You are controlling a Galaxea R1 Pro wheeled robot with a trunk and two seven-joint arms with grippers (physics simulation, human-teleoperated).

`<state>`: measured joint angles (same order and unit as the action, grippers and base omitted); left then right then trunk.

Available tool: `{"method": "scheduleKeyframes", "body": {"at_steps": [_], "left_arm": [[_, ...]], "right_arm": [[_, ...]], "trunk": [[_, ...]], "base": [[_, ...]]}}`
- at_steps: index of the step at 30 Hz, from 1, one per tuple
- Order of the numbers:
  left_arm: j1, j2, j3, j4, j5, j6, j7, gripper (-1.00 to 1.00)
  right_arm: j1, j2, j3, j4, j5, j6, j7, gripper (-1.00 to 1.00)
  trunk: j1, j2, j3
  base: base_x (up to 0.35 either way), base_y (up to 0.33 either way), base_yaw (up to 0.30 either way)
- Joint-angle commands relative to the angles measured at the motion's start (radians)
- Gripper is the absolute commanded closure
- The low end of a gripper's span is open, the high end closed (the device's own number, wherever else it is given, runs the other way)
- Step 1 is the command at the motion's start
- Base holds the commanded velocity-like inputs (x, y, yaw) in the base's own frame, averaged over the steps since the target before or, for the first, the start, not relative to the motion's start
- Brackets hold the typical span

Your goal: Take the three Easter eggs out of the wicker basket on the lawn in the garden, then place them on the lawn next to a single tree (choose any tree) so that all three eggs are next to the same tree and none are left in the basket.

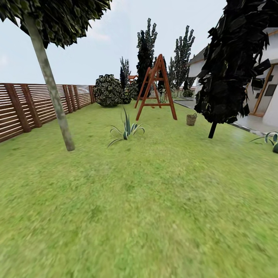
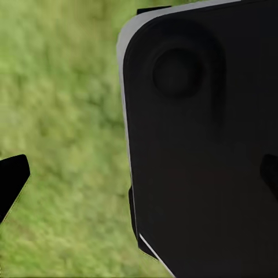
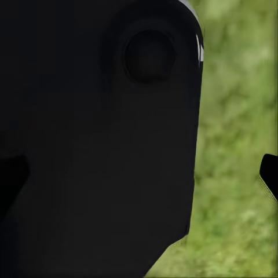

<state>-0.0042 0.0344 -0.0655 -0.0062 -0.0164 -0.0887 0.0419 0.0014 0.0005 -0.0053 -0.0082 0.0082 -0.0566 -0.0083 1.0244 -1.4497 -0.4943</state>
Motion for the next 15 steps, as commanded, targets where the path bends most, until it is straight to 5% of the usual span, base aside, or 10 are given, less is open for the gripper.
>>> {"method": "scheduleKeyframes", "body": {"at_steps": [1, 7, 15], "left_arm": [[0.0, 0.0, -0.007, 0.001, -0.002, -0.003, 0.004, -1.0], [0.0, 0.0, -0.007, 0.0, -0.002, -0.005, 0.004, -1.0], [0.0, 0.001, -0.007, 0.001, -0.002, -0.006, 0.004, -1.0]], "right_arm": [[0.0, 0.001, -0.001, -0.001, 0.0, -0.002, -0.001, -1.0], [0.0, 0.009, -0.003, -0.001, -0.002, -0.003, -0.001, -1.0], [0.0, 0.012, -0.007, 0.0, -0.005, -0.002, -0.001, -1.0]], "trunk": [[0.001, 0.0, -0.001], [0.001, 0.0, 0.001], [0.001, 0.0, 0.005]], "base": [[0.338, 0.0, 0.0], [0.338, 0.0, -0.053], [0.338, 0.0, -0.221]]}}
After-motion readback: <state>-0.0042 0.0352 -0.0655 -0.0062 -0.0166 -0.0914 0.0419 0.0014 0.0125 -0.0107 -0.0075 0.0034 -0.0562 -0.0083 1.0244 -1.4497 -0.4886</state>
